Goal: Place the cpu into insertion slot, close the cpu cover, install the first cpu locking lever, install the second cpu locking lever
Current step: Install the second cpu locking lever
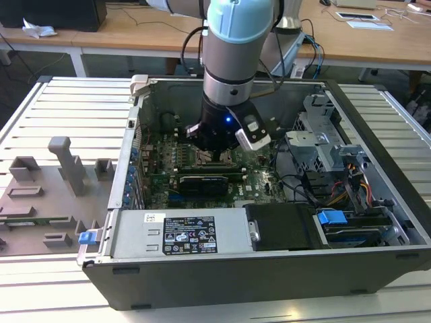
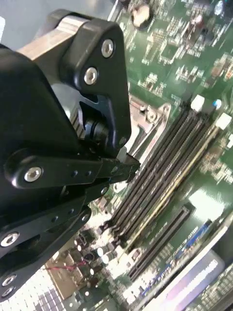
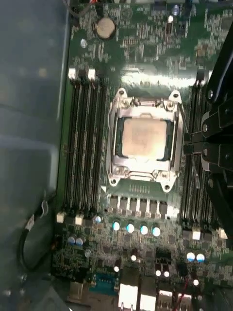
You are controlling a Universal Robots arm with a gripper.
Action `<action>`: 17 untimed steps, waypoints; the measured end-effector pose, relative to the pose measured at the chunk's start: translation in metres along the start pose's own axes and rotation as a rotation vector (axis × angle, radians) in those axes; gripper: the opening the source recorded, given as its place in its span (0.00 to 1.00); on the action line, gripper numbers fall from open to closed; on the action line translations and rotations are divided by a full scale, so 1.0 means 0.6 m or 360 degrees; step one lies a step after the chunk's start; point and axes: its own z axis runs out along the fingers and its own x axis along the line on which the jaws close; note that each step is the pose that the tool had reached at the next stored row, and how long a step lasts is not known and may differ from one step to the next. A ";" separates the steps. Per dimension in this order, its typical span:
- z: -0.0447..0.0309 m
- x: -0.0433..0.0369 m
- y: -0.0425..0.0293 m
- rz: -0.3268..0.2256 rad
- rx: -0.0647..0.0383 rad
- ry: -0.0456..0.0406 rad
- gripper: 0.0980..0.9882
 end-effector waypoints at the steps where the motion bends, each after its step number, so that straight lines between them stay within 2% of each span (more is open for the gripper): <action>1: 0.003 0.008 -0.001 -0.0001 -0.0001 0.0000 0.01; 5: 0.015 0.030 -0.005 -0.0007 -0.0007 0.0000 0.01; 11: 0.034 0.044 -0.007 -0.0087 -0.0027 0.0010 0.01; 17: 0.047 0.057 -0.004 -0.0119 -0.0045 0.0014 0.01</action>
